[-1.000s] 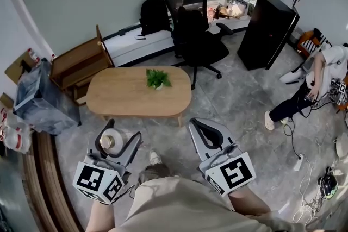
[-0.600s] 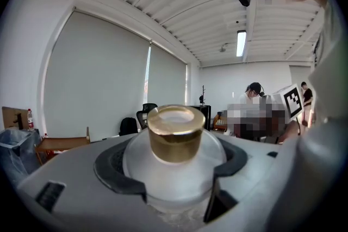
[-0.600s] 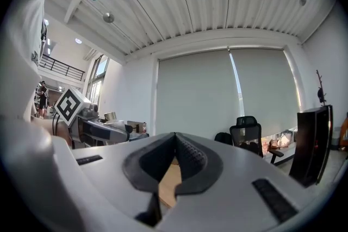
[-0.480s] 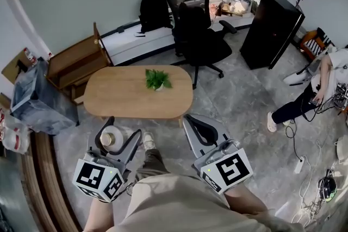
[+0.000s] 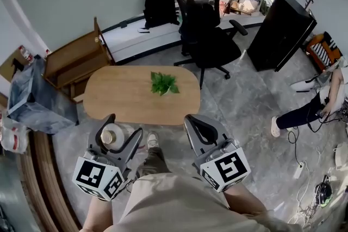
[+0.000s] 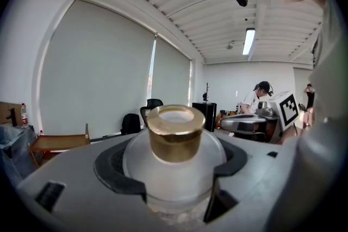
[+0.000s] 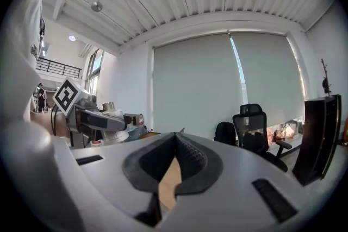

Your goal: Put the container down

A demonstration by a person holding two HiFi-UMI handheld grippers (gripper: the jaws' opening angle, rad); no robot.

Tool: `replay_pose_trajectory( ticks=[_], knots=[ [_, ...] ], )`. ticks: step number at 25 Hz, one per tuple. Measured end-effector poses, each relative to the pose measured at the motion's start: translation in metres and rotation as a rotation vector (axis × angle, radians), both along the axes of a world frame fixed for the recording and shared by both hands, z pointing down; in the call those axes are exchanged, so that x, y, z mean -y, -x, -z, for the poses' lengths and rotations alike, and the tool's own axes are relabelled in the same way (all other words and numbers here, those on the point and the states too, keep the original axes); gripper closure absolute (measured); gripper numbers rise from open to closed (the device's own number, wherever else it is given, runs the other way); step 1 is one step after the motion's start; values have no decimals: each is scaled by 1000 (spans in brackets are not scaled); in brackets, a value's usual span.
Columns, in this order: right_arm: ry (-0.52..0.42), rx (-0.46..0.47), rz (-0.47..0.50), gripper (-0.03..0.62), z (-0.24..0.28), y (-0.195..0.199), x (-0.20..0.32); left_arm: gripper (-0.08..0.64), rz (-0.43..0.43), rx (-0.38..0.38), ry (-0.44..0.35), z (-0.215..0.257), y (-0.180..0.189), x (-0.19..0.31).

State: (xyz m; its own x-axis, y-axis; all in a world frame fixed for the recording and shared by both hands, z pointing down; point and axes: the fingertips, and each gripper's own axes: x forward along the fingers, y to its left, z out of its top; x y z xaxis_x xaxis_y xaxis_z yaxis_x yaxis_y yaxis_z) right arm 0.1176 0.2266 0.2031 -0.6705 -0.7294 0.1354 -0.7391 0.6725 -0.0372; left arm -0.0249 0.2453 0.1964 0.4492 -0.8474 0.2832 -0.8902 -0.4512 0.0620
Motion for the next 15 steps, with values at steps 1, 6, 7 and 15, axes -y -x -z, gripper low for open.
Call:
replay_pose_trajectory(
  ticks=[1, 6, 7, 15],
  knots=[
    [10, -6, 0, 597, -2, 6, 13, 225, -1, -1, 8, -1, 6, 12],
    [49, -43, 2, 597, -8, 39, 82, 225, -2, -10, 36, 1, 41, 82],
    [54, -53, -2, 597, -9, 45, 98, 225, -2, -6, 40, 1, 49, 98],
    [98, -84, -89, 597, -9, 77, 211, 225, -58, -6, 59, 6, 94, 218]
  ],
)
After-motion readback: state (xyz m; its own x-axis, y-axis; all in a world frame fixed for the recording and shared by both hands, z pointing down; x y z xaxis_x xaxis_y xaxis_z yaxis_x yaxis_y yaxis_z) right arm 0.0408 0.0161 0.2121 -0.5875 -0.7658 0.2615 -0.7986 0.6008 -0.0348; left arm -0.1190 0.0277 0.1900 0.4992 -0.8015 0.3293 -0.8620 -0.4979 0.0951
